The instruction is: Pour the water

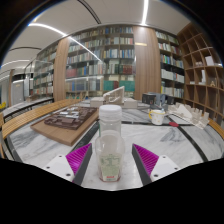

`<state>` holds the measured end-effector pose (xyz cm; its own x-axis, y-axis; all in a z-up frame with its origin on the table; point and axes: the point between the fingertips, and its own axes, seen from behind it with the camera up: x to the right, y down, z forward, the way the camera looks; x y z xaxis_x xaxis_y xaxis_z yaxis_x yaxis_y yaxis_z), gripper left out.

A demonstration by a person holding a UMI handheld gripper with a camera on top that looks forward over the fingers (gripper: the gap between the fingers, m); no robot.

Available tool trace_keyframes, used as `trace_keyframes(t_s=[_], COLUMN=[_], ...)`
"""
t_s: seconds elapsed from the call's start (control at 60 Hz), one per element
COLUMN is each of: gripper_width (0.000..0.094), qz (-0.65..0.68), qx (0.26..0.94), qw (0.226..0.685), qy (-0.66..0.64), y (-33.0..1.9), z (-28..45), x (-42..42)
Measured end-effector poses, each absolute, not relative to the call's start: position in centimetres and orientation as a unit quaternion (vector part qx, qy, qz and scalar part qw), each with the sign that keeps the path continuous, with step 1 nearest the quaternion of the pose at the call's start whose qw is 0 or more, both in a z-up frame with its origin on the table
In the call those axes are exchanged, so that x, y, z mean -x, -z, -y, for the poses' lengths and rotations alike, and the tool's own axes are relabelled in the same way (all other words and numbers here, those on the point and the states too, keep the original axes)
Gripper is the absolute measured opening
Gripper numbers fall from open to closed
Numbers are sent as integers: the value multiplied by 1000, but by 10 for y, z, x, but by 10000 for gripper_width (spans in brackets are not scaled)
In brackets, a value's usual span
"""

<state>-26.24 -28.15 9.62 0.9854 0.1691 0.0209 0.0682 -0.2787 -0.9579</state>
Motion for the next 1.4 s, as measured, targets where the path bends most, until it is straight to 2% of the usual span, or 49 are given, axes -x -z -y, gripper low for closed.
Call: trace_keyframes(t_s=[0.05, 0.15, 0.383, 0.483, 0.6, 0.733, 0.833, 0.967, 1.067, 1.167, 1.4], gripper_width=[769, 559, 406, 391, 391, 392, 390, 388, 388, 387, 390], qz=[74, 73, 83, 86, 79, 55, 20, -52, -126, -197, -365], qx=[799, 797, 784, 780, 754, 696, 648, 601, 554, 520, 430], qw=[595, 598, 613, 615, 638, 675, 679, 621, 545, 482, 339], qy=[-44, -50, -56, -80, -135, -240, -345, -500, -617, -677, -753], y=[-87, -78, -80, -94, -145, -236, -300, -344, -349, -330, -242], z=[268, 256, 251, 251, 239, 198, 158, 88, 28, -30, -128], x=[265, 268, 275, 280, 290, 294, 293, 268, 235, 202, 122])
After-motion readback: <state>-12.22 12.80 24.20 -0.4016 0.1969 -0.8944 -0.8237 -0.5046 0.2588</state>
